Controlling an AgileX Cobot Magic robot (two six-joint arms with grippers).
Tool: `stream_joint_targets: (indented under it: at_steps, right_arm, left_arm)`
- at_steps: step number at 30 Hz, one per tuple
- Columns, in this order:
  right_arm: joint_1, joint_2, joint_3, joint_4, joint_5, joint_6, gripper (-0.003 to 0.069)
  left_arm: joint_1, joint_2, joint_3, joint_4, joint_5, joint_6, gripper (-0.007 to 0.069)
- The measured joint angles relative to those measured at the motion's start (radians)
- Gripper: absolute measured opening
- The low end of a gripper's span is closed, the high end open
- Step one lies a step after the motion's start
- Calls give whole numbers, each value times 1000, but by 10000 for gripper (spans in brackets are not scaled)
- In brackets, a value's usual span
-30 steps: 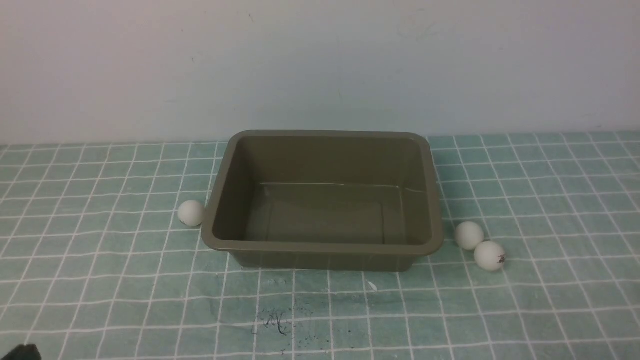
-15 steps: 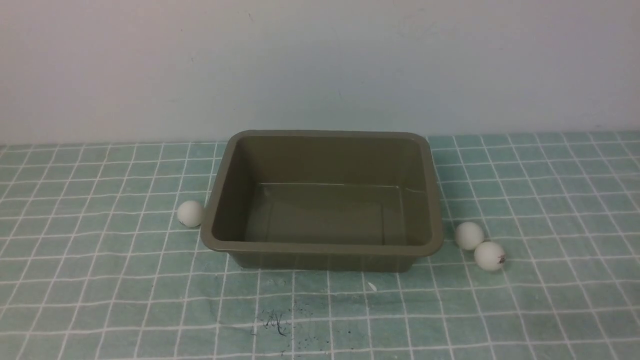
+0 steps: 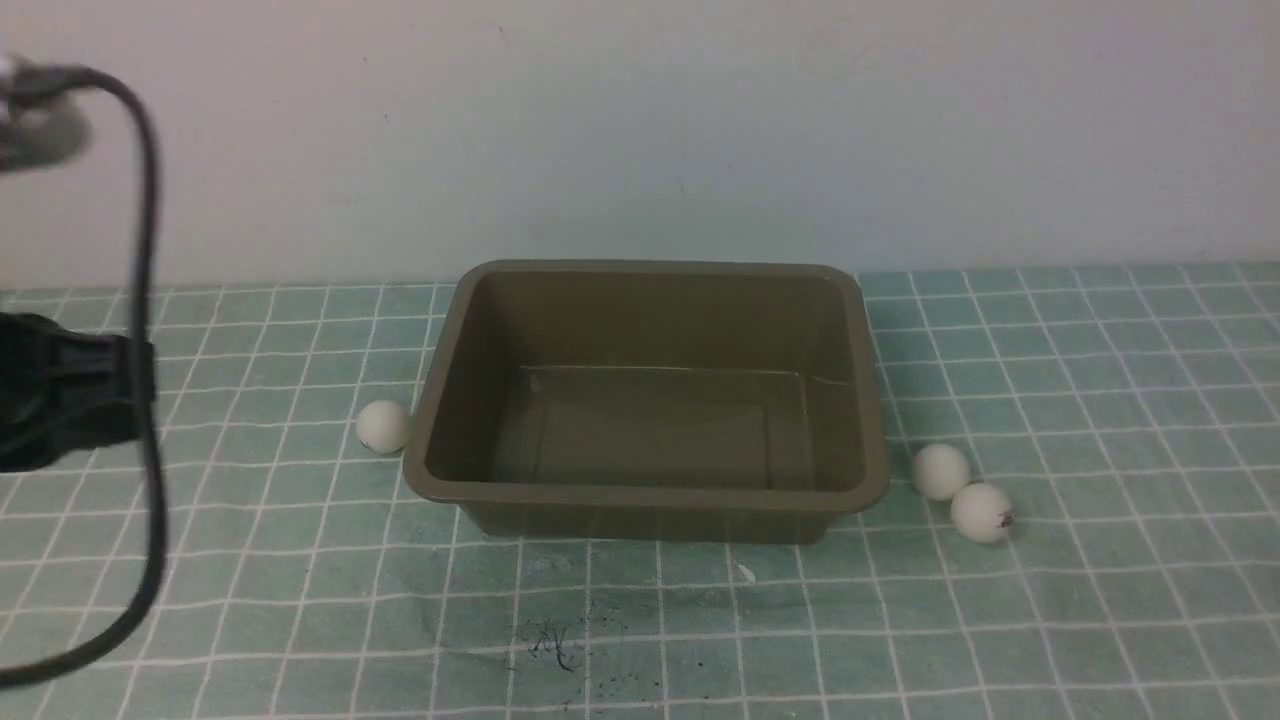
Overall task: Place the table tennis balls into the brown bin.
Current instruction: 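Reach for and grasp a ping pong ball on the table beside the basket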
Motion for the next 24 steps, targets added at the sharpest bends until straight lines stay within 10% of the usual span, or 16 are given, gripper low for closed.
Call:
stream_joint_targets:
  at_steps: [8, 17, 24]
  right_arm:
    - [30, 475, -469, -123, 555, -231, -13]
    - [30, 608, -583, -117, 565, -327, -13]
    - [30, 608, -583, -117, 557, -330, -13]
  left_arm:
    - [0, 404, -190, 0, -18, 84, -5]
    - [0, 670, -448, -14, 14, 171, 8]
    - [0, 880, -597, -109, -9, 236, 299]
